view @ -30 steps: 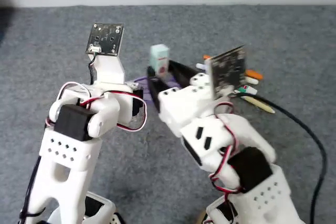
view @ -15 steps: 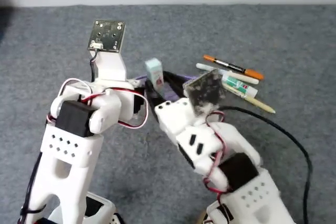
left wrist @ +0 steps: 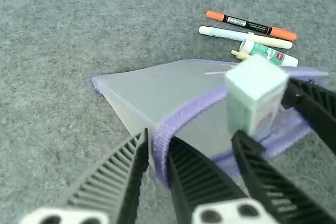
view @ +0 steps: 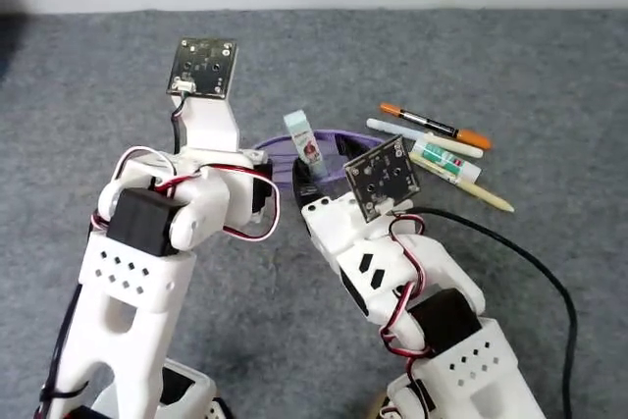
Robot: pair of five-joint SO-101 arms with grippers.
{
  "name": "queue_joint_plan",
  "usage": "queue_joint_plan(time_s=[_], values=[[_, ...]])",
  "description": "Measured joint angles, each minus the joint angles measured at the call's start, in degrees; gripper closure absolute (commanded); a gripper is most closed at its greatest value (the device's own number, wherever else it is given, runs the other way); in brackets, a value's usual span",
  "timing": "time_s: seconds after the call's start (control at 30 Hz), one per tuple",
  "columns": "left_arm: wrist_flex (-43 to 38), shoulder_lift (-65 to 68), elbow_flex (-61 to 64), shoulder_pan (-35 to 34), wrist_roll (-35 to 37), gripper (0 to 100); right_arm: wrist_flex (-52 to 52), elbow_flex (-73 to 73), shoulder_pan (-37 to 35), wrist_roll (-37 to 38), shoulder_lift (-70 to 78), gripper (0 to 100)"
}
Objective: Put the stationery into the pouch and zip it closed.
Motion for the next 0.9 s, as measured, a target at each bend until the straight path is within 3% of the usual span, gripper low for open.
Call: queue_joint_plan(time_s=[0.5,0.6,0.7,0.9], values=[[0.00,0.00,0.00,0.00,-0.26,97,12.40,-5.63,0.00,0.26,-5.27,84.4],[0.00,0.00,0.00,0.00,-0.26,97,14.68,-5.63,0.00,0.26,-6.07,91.0],[0.00,0.00,0.00,0.00,-0.26,97,14.68,-5.63,0.00,0.26,-6.07,99.6],[0.00,0.00,0.00,0.00,-0.26,97,6.42,1.23,0.09,0.26,-6.15,97.1]])
